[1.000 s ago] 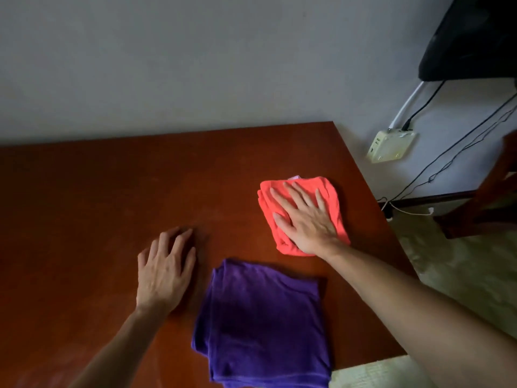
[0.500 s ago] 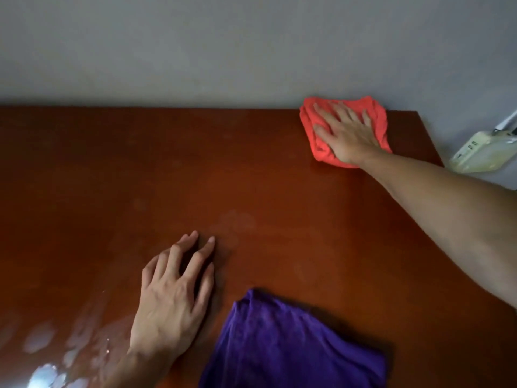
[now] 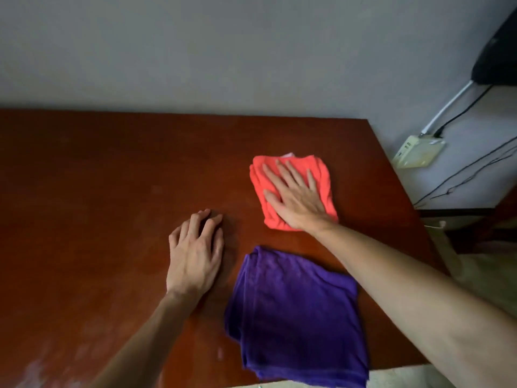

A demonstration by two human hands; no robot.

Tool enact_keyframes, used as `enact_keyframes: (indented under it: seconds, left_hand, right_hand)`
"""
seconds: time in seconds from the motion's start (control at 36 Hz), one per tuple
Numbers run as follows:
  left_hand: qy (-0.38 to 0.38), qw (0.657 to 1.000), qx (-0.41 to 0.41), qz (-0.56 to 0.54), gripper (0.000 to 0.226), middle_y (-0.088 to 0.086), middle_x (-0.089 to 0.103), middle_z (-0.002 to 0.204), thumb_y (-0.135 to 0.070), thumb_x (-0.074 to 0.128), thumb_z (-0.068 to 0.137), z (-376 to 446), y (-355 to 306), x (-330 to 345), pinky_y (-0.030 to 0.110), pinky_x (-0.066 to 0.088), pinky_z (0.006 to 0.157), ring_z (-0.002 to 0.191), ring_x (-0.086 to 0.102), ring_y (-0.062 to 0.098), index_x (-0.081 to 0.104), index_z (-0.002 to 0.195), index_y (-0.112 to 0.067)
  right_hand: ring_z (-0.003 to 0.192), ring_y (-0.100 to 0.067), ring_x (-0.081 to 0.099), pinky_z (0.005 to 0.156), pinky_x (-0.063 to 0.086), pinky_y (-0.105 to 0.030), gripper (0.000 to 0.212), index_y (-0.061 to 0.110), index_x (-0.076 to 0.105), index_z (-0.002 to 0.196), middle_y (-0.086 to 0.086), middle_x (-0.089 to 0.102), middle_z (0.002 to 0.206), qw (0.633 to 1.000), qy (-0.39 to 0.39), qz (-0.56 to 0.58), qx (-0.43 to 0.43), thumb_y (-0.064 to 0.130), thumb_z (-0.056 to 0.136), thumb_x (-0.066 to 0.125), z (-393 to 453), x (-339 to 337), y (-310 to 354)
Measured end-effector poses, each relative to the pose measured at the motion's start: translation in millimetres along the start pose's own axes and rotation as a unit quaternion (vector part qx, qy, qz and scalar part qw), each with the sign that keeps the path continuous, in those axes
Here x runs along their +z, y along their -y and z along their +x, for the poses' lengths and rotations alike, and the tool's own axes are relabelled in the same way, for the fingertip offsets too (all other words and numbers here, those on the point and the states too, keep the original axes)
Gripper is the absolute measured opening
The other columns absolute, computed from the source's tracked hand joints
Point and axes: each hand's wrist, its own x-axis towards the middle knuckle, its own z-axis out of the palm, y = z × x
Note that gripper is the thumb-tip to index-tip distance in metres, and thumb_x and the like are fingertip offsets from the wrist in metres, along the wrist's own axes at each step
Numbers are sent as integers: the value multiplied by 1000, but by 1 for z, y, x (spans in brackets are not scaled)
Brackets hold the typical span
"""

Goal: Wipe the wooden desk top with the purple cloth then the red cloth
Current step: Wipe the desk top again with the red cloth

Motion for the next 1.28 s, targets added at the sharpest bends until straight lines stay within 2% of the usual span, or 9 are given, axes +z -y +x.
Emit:
enact_keyframes:
  seconds: [0.17, 0.31, 0.39, 0.47, 0.61, 0.72, 0.86, 1.14, 1.28]
  left_hand:
    - [-22, 1000, -8, 9, 30, 0, 52, 128, -32, 41, 101, -3, 20, -21, 42, 41, 90, 110, 53, 24, 57, 125, -26]
    - [-7, 999, -16, 51, 40, 4, 50, 136, -38, 38, 99, 14, 68, -34, 49, 40, 94, 118, 50, 29, 56, 133, -27]
    - [25, 997, -23, 69, 44, 4, 42, 142, -43, 34, 102, 27, 89, -35, 51, 33, 105, 128, 45, 27, 48, 141, -32]
    - [35, 996, -7, 77, 51, 2, 37, 146, -49, 25, 100, 29, 93, -35, 52, 29, 110, 132, 40, 25, 42, 146, -35]
    - [28, 997, -16, 69, 49, 1, 39, 145, -45, 29, 99, 27, 90, -35, 50, 28, 108, 131, 42, 25, 46, 144, -35]
    - [40, 996, -30, 75, 47, -1, 38, 144, -45, 30, 99, 27, 92, -38, 50, 29, 107, 130, 42, 24, 45, 143, -38]
    - [37, 995, -23, 85, 46, 1, 39, 144, -41, 33, 100, 27, 86, -37, 46, 29, 104, 128, 43, 25, 46, 144, -36]
    - [24, 996, -11, 83, 46, 4, 39, 144, -39, 32, 101, 25, 89, -35, 48, 31, 105, 128, 44, 26, 47, 144, -33]
    - [17, 997, -1, 71, 45, 3, 38, 144, -40, 30, 102, 25, 89, -35, 48, 28, 107, 128, 42, 25, 47, 143, -33]
  right_hand:
    - [157, -13, -3, 125, 1, -52, 70, 46, -1, 160, 10, 3, 171, 1000, -2, -16, 16, 65, 92, 1, -49, 8, 27]
    - [157, -14, 1, 125, 0, -50, 70, 47, 2, 160, 9, 8, 171, 999, -11, -18, 26, 66, 92, 3, -47, 10, 26]
    - [157, -14, 3, 125, 2, -50, 69, 47, 5, 160, 9, 10, 170, 1000, -12, -22, 9, 66, 93, 7, -34, 11, 21]
    - [157, -13, 5, 124, 5, -50, 70, 47, 10, 160, 10, 12, 170, 1000, -11, -6, -4, 66, 92, 10, -2, 8, 16]
    - [157, -13, 4, 124, 4, -51, 73, 48, 13, 159, 8, 11, 171, 1000, -2, 26, -4, 68, 89, 10, 83, 8, 4]
    - [157, -14, 5, 123, 6, -53, 62, 46, 13, 159, 5, 11, 171, 999, 4, 33, -1, 57, 101, 32, 158, 16, -3]
    - [157, -18, 9, 123, 7, -57, 62, 42, 14, 160, 1, 14, 171, 1000, -2, 22, -8, 53, 103, 34, 209, 7, -10]
    - [157, -16, 3, 123, 0, -58, 61, 43, 11, 161, 6, 7, 171, 999, 5, 22, 34, 54, 104, 28, 198, 8, 13]
    - [158, -17, 4, 123, 2, -59, 61, 42, 13, 160, 5, 10, 171, 1000, -9, 12, 8, 55, 103, 30, 157, 11, 49]
